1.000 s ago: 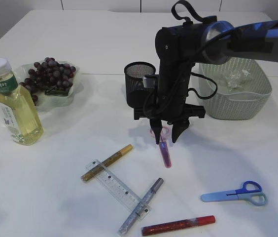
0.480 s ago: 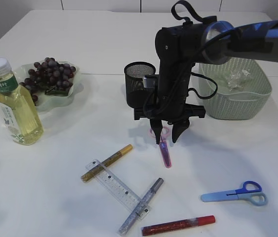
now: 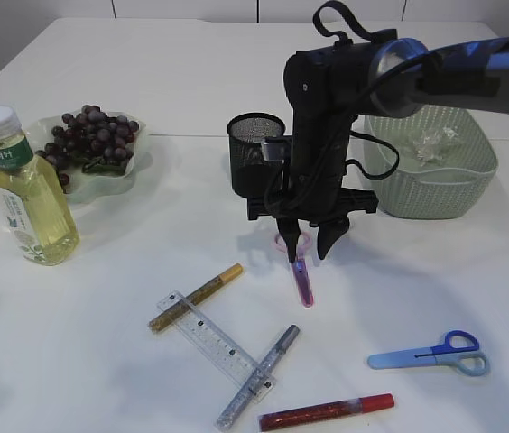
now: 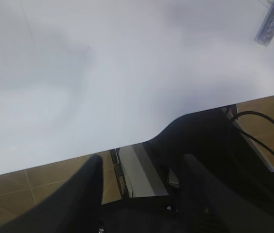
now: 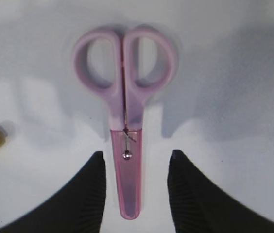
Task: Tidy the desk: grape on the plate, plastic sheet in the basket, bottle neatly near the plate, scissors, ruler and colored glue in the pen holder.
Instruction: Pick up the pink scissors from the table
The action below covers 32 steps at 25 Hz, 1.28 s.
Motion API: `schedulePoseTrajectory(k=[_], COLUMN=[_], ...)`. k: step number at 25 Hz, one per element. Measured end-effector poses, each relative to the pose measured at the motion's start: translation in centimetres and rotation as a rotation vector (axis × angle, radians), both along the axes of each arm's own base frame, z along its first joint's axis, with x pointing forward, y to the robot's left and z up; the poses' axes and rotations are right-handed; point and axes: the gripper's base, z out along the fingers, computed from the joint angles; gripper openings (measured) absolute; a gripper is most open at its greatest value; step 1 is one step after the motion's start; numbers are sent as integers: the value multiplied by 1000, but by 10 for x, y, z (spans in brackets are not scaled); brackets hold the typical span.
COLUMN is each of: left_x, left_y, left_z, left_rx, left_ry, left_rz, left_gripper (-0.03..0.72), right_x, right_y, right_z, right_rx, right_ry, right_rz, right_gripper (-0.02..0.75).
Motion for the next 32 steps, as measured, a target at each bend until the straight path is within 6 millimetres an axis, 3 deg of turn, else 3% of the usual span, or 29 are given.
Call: schedulePoseTrajectory(k=[8, 14, 32], left_x=[0, 0, 0], left_y=[0, 0, 0], left_z=[0, 0, 0], left_rx=[-2, -2, -1], left_ry=[1, 1, 2], left_rz=[0, 0, -2], left_gripper=[372, 372, 372], right_x=[0, -4, -3], right_y=[1, 11, 10], right_z=[-3, -19, -27], right_rx=[4, -7, -22], right_ry=[9, 41, 49], right_rz=[6, 28, 41], right_gripper=[346, 345, 345])
